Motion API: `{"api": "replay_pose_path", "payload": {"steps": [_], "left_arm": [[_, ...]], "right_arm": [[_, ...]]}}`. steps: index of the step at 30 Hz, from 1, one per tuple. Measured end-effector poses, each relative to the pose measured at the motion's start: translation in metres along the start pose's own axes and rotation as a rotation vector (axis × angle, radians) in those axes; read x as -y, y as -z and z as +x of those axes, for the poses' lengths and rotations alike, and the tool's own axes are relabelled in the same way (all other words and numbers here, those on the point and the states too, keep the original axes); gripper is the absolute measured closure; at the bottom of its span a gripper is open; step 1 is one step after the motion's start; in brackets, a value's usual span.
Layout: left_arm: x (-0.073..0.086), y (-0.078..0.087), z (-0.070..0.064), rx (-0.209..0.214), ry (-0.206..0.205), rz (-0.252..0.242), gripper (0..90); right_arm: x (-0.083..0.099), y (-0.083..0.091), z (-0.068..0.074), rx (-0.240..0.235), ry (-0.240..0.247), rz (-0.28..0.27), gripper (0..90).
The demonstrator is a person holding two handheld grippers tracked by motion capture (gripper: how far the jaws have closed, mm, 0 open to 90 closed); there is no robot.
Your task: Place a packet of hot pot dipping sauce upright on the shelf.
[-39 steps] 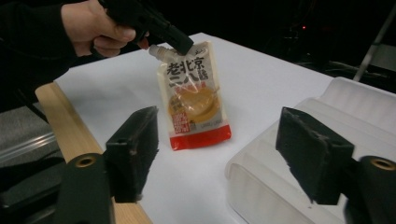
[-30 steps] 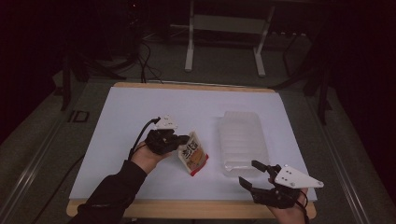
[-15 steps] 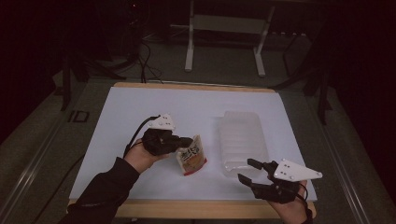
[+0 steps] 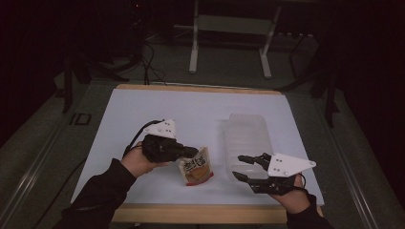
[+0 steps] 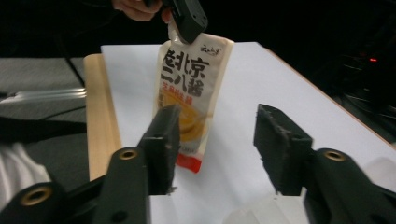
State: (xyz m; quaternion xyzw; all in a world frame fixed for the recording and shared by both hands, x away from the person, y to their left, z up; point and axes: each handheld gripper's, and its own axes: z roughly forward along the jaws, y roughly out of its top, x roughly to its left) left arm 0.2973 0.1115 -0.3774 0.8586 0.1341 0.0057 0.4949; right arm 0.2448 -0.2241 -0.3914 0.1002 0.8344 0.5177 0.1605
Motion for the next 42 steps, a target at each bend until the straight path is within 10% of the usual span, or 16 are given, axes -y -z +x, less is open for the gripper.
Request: {"api": "replay_pose_path", "payload": {"steps": [19, 34, 42], "left_arm": [[-0.002, -0.015, -0.013, 0.088, -0.068, 0.048, 90.0], [-0.005, -0.019, -0.013, 0.058, -0.077, 0.05, 90.0], [-0.006, -0.018, -0.014, 0.052, -0.078, 0.031, 90.0]], "right_arm": [[-0.045, -0.063, -0.023, -0.237, 0.06, 0.238, 50.2], [-0.043, -0.074, -0.033, -0.349, 0.035, 0.295, 85.9], [-0.049, -0.071, -0.033, -0.377, 0.024, 0.327, 90.0]]}}
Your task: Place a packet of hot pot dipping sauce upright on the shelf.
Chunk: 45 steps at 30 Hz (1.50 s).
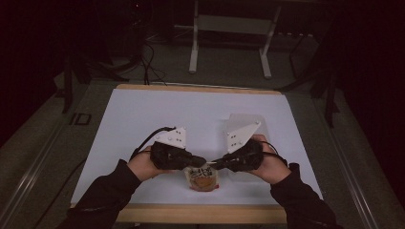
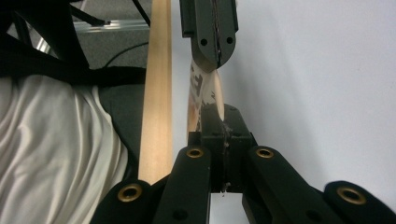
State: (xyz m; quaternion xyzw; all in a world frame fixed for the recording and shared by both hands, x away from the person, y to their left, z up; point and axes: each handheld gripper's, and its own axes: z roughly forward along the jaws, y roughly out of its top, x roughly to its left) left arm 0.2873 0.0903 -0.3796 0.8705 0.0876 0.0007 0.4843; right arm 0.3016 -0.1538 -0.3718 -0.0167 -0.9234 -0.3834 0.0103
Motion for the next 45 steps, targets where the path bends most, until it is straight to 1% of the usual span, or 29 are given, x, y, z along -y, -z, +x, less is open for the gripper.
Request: {"api": "replay_pose_path", "payload": {"steps": [2, 5, 6, 8, 9, 10, 11, 13, 14, 15, 16, 17, 18, 21, 23, 25, 26, 27, 28, 30, 32, 34, 35, 36, 38, 39, 40, 41, 45], "left_arm": [[-0.001, 0.002, 0.0, 0.0, 0.001, -0.018, 89.7], [-0.002, 0.003, 0.0, -0.019, -0.007, -0.036, 86.6], [-0.004, 0.009, 0.002, -0.028, 0.016, -0.095, 82.0], [-0.005, 0.016, 0.001, -0.06, 0.015, -0.129, 75.4], [-0.005, 0.016, 0.001, -0.06, 0.015, -0.129, 71.1], [-0.007, 0.023, 0.0, -0.058, 0.023, -0.167, 68.4], [-0.008, 0.027, 0.0, -0.075, 0.026, -0.178, 64.4], [-0.009, 0.031, -0.001, -0.065, 0.03, -0.184, 61.6], [-0.009, 0.034, -0.004, -0.084, 0.017, -0.193, 61.5], [-0.01, 0.042, -0.007, -0.105, 0.014, -0.207, 57.9], [-0.01, 0.042, -0.007, -0.105, 0.014, -0.207, 57.5], [-0.01, 0.047, -0.01, -0.129, 0.008, -0.222, 57.5], [-0.009, 0.05, -0.011, -0.141, 0.008, -0.227, 50.9], [-0.006, 0.064, -0.015, -0.18, 0.03, -0.261, 43.2], [-0.002, 0.072, -0.014, -0.19, 0.054, -0.286, 35.8], [0.0, 0.075, -0.013, -0.196, 0.062, -0.298, 26.5], [0.004, 0.081, -0.012, -0.216, 0.086, -0.31, 22.3], [0.006, 0.083, -0.011, -0.211, 0.087, -0.309, 19.9], [0.009, 0.085, -0.01, -0.214, 0.089, -0.308, 13.4], [0.012, 0.086, -0.01, -0.226, 0.094, -0.311, 11.2], [0.023, 0.086, -0.008, -0.264, 0.111, -0.313, 7.0], [0.033, 0.084, -0.006, -0.284, 0.129, -0.327, 1.0], [0.033, 0.084, -0.006, -0.284, 0.129, -0.327, 1.0], [0.044, 0.081, -0.005, -0.318, 0.138, -0.32, 1.0], [0.055, 0.076, -0.005, -0.33, 0.153, -0.299, 1.0], [0.055, 0.076, -0.005, -0.33, 0.153, -0.299, 1.0], [0.061, 0.074, -0.005, -0.334, 0.156, -0.298, 1.0], [0.072, 0.069, -0.005, -0.328, 0.186, -0.278, 1.0], [0.094, 0.06, -0.007, -0.341, 0.233, -0.256, 1.0]], "right_arm": [[-0.002, 0.003, -0.001, 0.004, 0.001, -0.004, 90.0], [-0.003, 0.006, -0.002, 0.003, -0.002, -0.014, 90.0], [-0.006, 0.01, -0.004, 0.003, -0.005, -0.026, 90.0], [-0.007, 0.012, -0.005, 0.008, -0.006, -0.029, 90.0], [-0.007, 0.012, -0.005, 0.008, -0.006, -0.029, 90.0], [-0.009, 0.015, -0.006, 0.021, 0.003, -0.029, 90.0], [-0.009, 0.016, -0.007, 0.024, -0.001, -0.031, 90.0], [-0.009, 0.018, -0.008, 0.033, 0.0, -0.036, 90.0], [-0.009, 0.02, -0.009, 0.042, 0.002, -0.035, 90.0], [-0.01, 0.025, -0.011, 0.048, 0.002, -0.047, 90.0], [-0.01, 0.025, -0.011, 0.048, 0.002, -0.047, 90.0], [-0.01, 0.027, -0.011, 0.057, 0.007, -0.051, 90.0], [-0.01, 0.033, -0.011, 0.07, 0.014, -0.065, 90.0], [-0.011, 0.04, -0.012, 0.09, 0.021, -0.079, 90.0], [-0.011, 0.045, -0.013, 0.11, 0.025, -0.082, 90.0], [-0.011, 0.048, -0.014, 0.114, 0.021, -0.087, 90.0], [-0.01, 0.053, -0.017, 0.13, 0.019, -0.093, 90.0], [-0.01, 0.054, -0.018, 0.131, 0.015, -0.101, 90.0], [-0.01, 0.057, -0.019, 0.134, 0.013, -0.111, 90.0], [-0.011, 0.06, -0.02, 0.139, 0.012, -0.118, 90.0], [-0.012, 0.068, -0.023, 0.156, 0.01, -0.136, 90.0], [-0.013, 0.075, -0.025, 0.168, 0.013, -0.138, 90.0], [-0.013, 0.075, -0.025, 0.168, 0.013, -0.138, 90.0], [-0.014, 0.082, -0.027, 0.182, 0.014, -0.149, 90.0], [-0.014, 0.089, -0.028, 0.197, 0.013, -0.152, 90.0], [-0.014, 0.092, -0.029, 0.198, 0.014, -0.155, 90.0], [-0.014, 0.092, -0.029, 0.198, 0.014, -0.155, 90.0], [-0.012, 0.099, -0.031, 0.217, 0.016, -0.159, 90.0], [-0.007, 0.11, -0.037, 0.235, 0.019, -0.167, 90.0]]}}
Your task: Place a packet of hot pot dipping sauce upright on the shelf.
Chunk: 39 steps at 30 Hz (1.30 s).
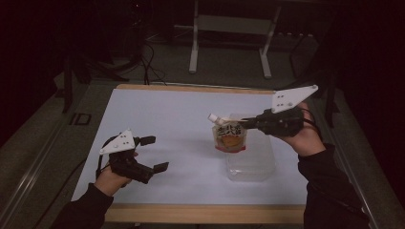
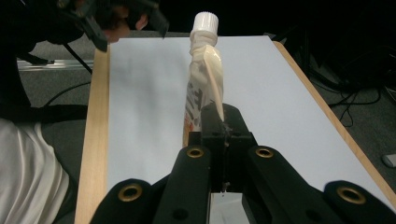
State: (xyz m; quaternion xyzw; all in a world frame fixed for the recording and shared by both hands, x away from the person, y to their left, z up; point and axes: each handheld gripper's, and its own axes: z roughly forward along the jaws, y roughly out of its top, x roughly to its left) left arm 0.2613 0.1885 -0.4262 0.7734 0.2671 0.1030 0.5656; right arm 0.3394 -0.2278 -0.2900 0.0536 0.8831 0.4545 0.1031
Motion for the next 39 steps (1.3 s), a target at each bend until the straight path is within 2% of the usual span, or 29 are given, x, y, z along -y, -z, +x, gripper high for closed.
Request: {"api": "replay_pose_path", "payload": {"steps": [3, 5, 6, 10, 13, 14, 22, 25, 29, 39], "left_arm": [[0.008, 0.0, -0.001, -0.003, 0.005, 0.016, 1.0], [0.021, -0.001, -0.001, 0.003, 0.022, 0.042, 1.0], [0.026, -0.001, -0.001, 0.008, 0.033, 0.046, 1.0], [0.036, -0.004, 0.0, 0.0, 0.045, 0.066, 1.0], [0.041, -0.005, 0.0, -0.007, 0.039, 0.078, 1.0], [0.044, -0.007, 0.002, -0.005, 0.053, 0.084, 1.0], [0.048, -0.01, 0.004, 0.003, 0.062, 0.091, 1.0], [0.049, -0.01, 0.004, 0.009, 0.07, 0.09, 1.0], [0.05, -0.01, 0.005, 0.016, 0.08, 0.086, 1.0], [0.052, -0.01, 0.007, 0.023, 0.084, 0.088, 1.0]], "right_arm": [[0.007, 0.006, -0.006, 0.024, 0.001, -0.009, 90.0], [0.013, 0.009, -0.01, 0.023, -0.008, -0.004, 90.0], [0.016, 0.01, -0.012, 0.038, -0.012, 0.001, 90.0], [0.03, 0.015, -0.019, 0.051, -0.033, 0.012, 90.0], [0.038, 0.016, -0.024, 0.052, -0.043, 0.022, 90.0], [0.041, 0.017, -0.026, 0.06, -0.049, 0.027, 90.0], [0.059, 0.015, -0.04, 0.075, -0.088, 0.063, 90.0], [0.064, 0.013, -0.044, 0.083, -0.089, 0.087, 90.0], [0.07, 0.01, -0.047, 0.08, -0.108, 0.09, 90.0], [0.076, -0.003, -0.051, 0.079, -0.105, 0.124, 90.0]]}}
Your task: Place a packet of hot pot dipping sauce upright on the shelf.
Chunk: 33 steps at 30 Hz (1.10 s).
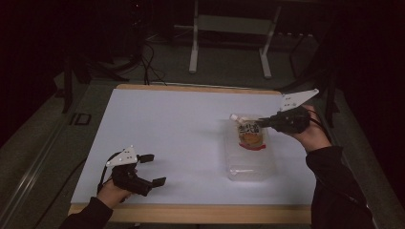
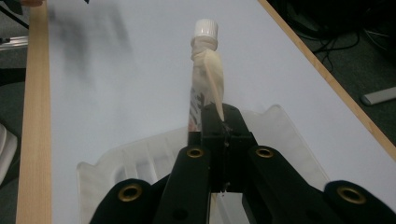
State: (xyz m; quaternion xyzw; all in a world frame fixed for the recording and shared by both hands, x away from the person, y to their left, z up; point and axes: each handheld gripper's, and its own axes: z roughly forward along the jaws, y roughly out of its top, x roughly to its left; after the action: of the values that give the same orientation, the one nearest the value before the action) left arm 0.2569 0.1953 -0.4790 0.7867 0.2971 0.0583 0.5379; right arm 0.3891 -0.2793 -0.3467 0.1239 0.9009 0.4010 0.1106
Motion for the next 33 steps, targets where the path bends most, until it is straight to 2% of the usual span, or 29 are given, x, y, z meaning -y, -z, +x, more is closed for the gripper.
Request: {"api": "replay_pose_path", "payload": {"steps": [8, 12, 21, 24, 29, 33], "left_arm": [[0.003, -0.001, 0.0, -0.014, -0.014, 0.009, 1.0], [0.004, -0.002, 0.001, -0.014, -0.009, 0.011, 1.0], [0.006, -0.002, 0.003, -0.018, -0.002, 0.008, 1.0], [0.007, -0.003, 0.003, -0.017, -0.003, 0.009, 1.0], [0.008, -0.003, 0.003, -0.017, -0.004, 0.015, 1.0], [0.008, -0.004, 0.003, -0.016, -0.008, 0.02, 1.0]], "right_arm": [[0.001, -0.016, 0.001, -0.034, -0.006, -0.026, 90.0], [0.005, -0.023, 0.001, -0.053, -0.02, -0.044, 90.0], [0.026, -0.035, -0.002, -0.081, -0.072, -0.072, 90.0], [0.031, -0.036, -0.002, -0.083, -0.076, -0.076, 90.0], [0.051, -0.04, -0.006, -0.098, -0.135, -0.104, 89.6], [0.06, -0.037, -0.007, -0.083, -0.165, -0.113, 88.1]]}}
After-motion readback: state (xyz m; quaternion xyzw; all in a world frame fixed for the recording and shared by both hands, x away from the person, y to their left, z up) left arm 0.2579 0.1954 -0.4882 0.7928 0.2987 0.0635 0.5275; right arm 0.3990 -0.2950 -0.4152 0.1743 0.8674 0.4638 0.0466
